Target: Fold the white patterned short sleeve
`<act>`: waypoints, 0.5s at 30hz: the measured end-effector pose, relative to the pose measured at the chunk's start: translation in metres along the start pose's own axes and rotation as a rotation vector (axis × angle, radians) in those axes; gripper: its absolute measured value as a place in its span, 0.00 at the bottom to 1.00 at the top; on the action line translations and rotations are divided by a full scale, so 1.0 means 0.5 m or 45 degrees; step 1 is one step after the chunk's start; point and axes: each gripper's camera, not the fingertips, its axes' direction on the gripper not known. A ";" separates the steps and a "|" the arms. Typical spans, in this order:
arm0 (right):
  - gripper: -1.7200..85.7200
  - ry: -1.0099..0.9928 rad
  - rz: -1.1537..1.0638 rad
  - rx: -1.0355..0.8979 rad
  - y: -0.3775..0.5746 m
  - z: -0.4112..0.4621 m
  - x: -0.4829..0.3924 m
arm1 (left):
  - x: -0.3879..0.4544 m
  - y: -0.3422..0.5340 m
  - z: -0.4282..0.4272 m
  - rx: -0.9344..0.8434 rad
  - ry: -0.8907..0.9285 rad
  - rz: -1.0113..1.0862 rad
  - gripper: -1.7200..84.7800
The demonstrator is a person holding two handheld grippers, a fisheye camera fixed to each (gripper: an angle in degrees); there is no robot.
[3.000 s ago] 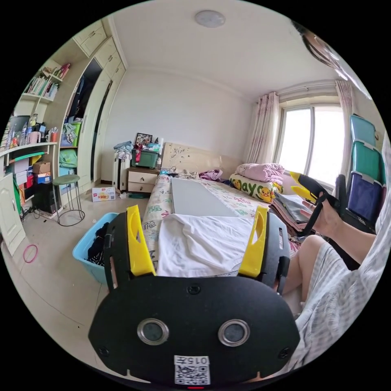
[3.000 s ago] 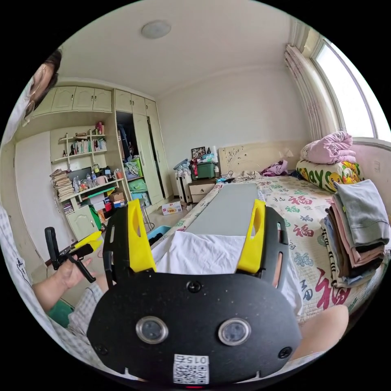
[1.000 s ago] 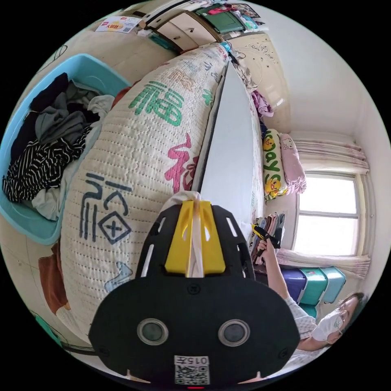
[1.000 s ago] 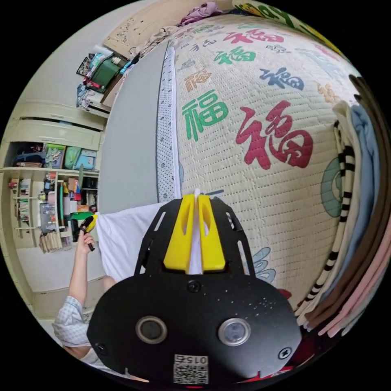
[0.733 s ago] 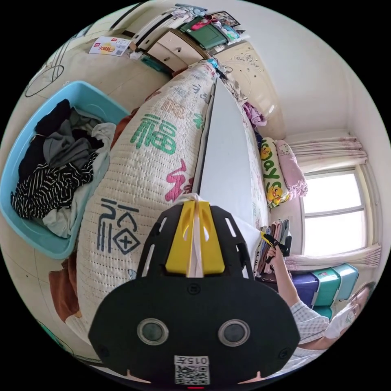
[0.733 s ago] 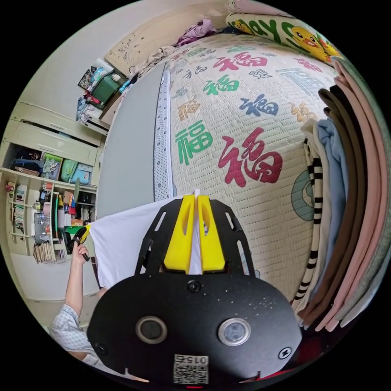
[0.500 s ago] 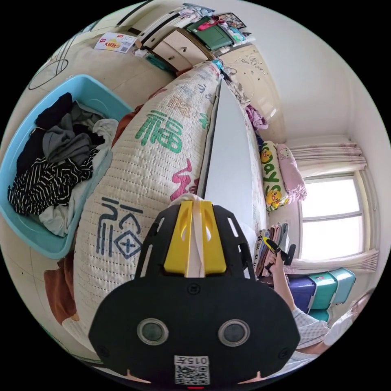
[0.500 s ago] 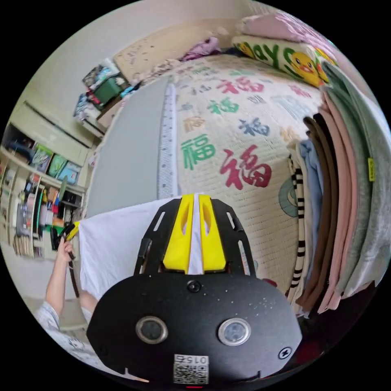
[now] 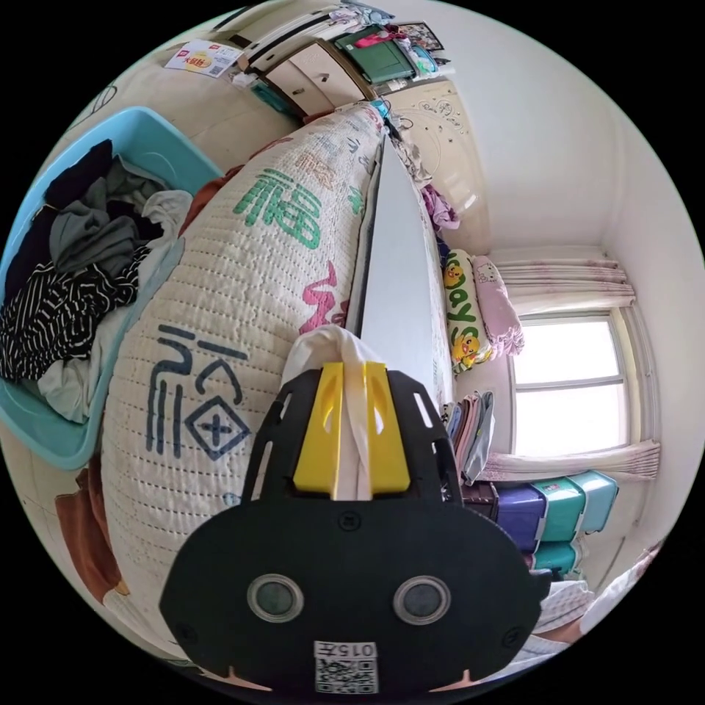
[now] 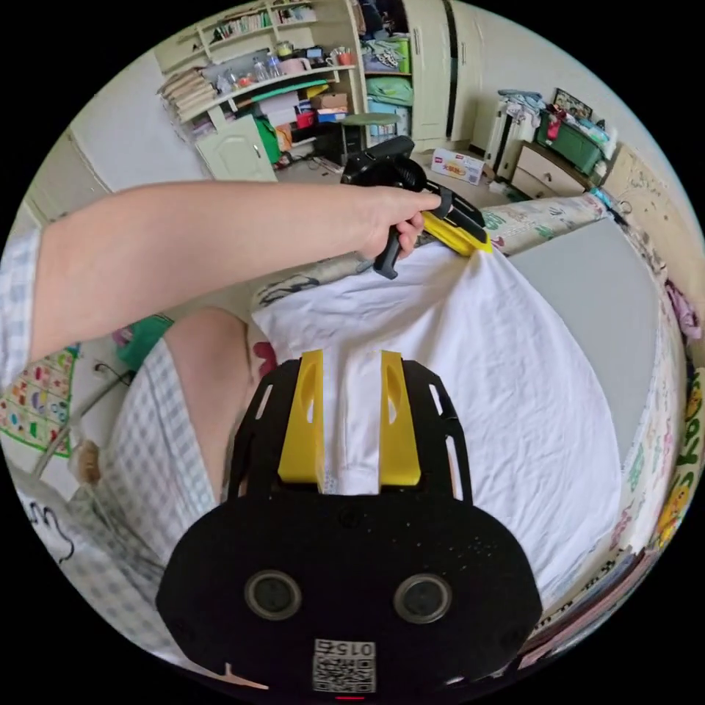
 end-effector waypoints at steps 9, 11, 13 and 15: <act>0.05 0.162 0.004 -0.108 -0.063 -0.130 -0.030 | 0.002 0.050 -0.009 -0.049 0.051 -0.014 0.03; 0.03 0.090 0.026 -0.045 -0.054 -0.196 -0.025 | 0.015 0.061 -0.016 -0.045 0.036 0.006 0.02; 0.02 0.011 0.038 0.010 -0.045 -0.246 -0.023 | 0.036 0.073 -0.025 -0.034 -0.012 0.050 0.02; 0.02 -0.027 0.034 0.037 -0.035 -0.289 -0.023 | 0.062 0.090 -0.036 -0.024 -0.072 0.097 0.01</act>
